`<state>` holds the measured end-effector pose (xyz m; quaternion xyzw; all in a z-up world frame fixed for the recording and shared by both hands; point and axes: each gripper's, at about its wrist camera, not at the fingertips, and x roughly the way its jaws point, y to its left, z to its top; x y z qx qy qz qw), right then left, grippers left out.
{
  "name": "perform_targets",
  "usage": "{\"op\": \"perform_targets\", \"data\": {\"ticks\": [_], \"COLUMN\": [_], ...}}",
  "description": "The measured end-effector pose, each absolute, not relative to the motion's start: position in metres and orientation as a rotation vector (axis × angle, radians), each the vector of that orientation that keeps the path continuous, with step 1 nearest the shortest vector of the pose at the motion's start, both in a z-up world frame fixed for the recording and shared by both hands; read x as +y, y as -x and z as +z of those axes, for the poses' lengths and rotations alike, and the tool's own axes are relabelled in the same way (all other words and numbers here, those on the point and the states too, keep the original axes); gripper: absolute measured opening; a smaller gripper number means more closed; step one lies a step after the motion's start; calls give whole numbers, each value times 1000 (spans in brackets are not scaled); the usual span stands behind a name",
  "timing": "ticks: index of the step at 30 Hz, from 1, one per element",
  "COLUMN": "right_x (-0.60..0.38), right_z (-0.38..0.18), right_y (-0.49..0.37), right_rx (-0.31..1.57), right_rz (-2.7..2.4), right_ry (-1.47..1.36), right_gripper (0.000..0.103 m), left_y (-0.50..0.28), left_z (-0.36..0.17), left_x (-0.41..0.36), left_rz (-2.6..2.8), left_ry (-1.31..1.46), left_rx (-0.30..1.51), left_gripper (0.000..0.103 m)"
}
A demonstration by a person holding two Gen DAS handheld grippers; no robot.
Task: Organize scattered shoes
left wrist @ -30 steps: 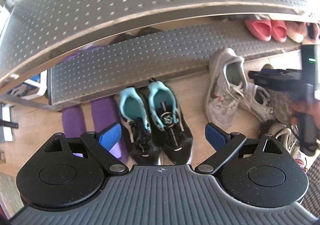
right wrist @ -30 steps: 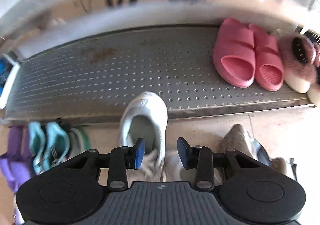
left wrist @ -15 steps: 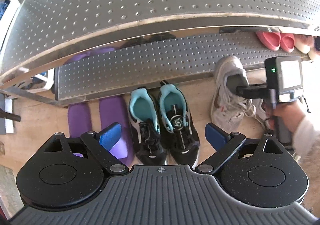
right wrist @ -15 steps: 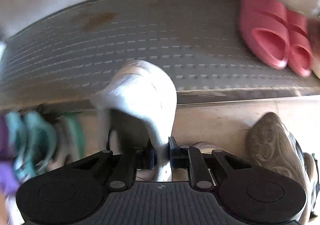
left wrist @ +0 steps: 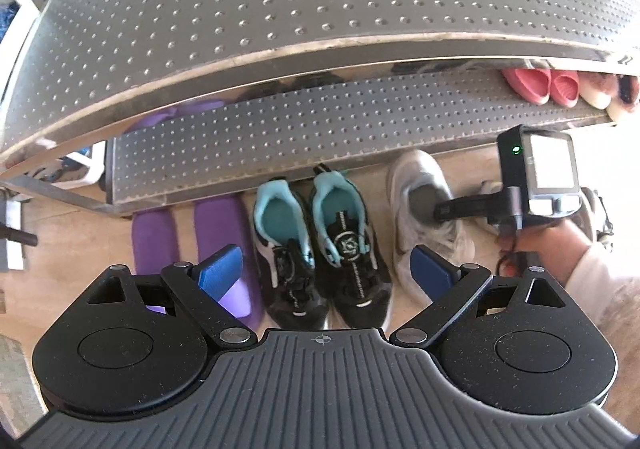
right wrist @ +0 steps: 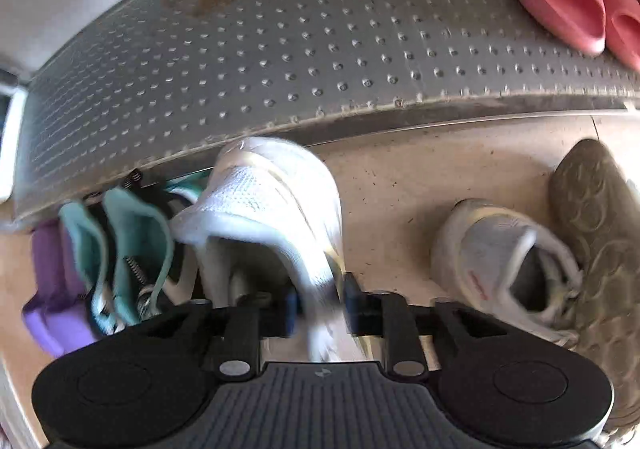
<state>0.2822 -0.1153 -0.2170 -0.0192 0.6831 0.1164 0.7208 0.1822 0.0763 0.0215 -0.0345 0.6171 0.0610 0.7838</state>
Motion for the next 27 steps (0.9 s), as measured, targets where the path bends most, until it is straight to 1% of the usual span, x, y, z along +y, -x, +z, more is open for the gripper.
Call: {"op": "perform_targets", "data": {"ticks": [1,3,5,6,8,10,12,13,14,16,18,19,20,22,23,25,27], "right_x": [-114,-111,-121,-130,-146,-169,-182,-195,-210,-224,-231,-234,-241,-248,-248,-246,-246], "right_z": [-214,-196,-156,-136,-99,-59,-25,-6,7,5,-3,-5,-8,-8,-6,-4,-4], "right_y": [-281,-277,-269,-262,-250,-235,-225,-218,-213,-216,-226,-230,-234,-237,-237,-239,-239], "right_rx": [1530,1528,1488,1470,1438,1404,1351,1279,1201,1156,1234,1252,1271,1266,1259,1242,1233], "right_rz": [249,273,310,315,324,332,345,353,339,276,213,218,225,214,216,220,218], "right_ry": [62,94,107,91,61,1,-49,-89,-135,-195,-239,-260,-294,-319,-297,-249,-226], "right_gripper": [55,59,71,74,84,86,95,100,100,99,97,93,91,91,91,91,91], "left_y": [-182,-182,-181,-181,-179,-177,-175,-175,-174,-176,-178,-178,-179,-179,-181,-183,-187], "left_z": [22,23,24,24,21,17,10,4,-3,-18,-35,-43,-50,-61,-64,-67,-70], "left_x": [76,75,71,68,62,54,46,41,37,30,24,21,19,16,14,11,9], "left_rz": [129,121,111,108,101,89,73,63,53,50,65,75,87,104,105,96,70], "left_ry": [71,71,67,60,49,42,45,58,79,124,148,150,145,138,140,148,164], "left_rx": [1330,1326,1322,1322,1326,1336,1351,1365,1384,1421,1455,1470,1486,1503,1503,1486,1445], "left_gripper": [95,95,95,95,95,95,95,95,95,93,91,89,88,77,75,73,73]}}
